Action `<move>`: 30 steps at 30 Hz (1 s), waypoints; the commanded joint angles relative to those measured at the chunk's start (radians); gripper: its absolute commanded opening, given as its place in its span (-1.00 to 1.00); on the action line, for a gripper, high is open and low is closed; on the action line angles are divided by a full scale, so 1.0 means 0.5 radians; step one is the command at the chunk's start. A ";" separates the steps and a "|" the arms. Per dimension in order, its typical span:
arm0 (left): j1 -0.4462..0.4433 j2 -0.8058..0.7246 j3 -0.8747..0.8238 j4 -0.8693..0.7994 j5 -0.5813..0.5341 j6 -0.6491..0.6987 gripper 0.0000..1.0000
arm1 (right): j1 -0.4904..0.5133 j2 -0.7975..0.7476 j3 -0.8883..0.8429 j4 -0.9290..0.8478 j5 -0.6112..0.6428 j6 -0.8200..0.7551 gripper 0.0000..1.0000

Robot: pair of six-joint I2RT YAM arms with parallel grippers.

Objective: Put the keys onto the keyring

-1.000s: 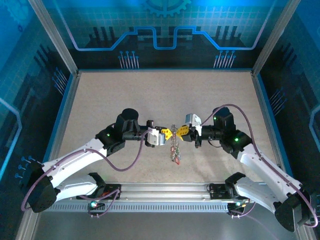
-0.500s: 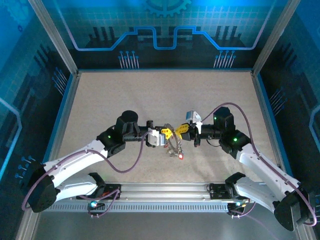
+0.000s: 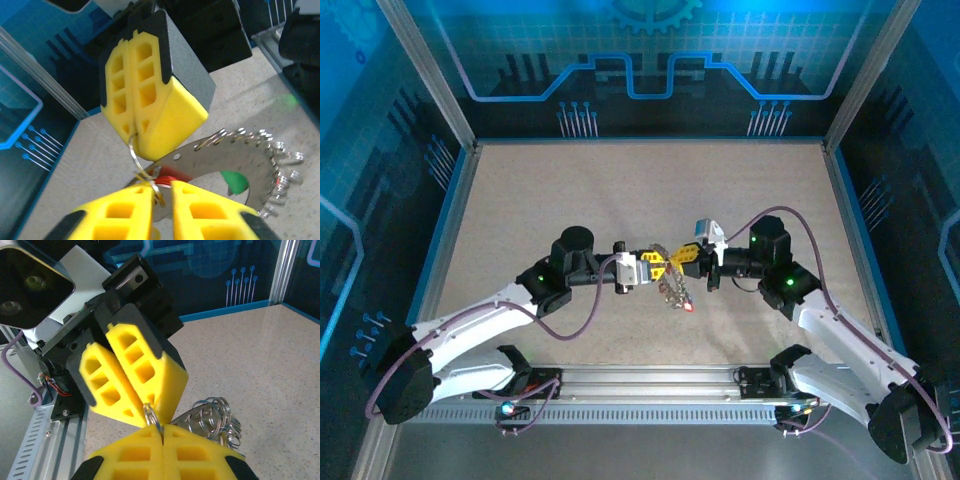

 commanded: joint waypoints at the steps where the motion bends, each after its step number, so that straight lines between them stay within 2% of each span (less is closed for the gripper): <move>1: -0.031 -0.005 -0.035 0.171 0.111 -0.179 -0.60 | -0.039 -0.052 -0.021 0.180 0.054 0.036 -1.00; 8: -0.031 -0.016 -0.049 0.231 0.144 -0.295 -0.56 | -0.038 -0.086 -0.044 0.177 0.088 0.025 -1.00; 18: -0.011 -0.029 -0.068 0.325 -0.061 -0.480 -0.23 | -0.027 -0.102 -0.056 0.187 0.068 -0.047 -1.00; 25: 0.138 -0.150 -0.144 0.295 -0.020 -0.563 -0.12 | -0.021 -0.139 -0.082 0.203 0.080 -0.112 -1.00; 30: 0.164 -0.193 -0.120 0.208 0.068 -0.585 -0.11 | -0.007 -0.154 -0.103 0.236 0.087 -0.162 -1.00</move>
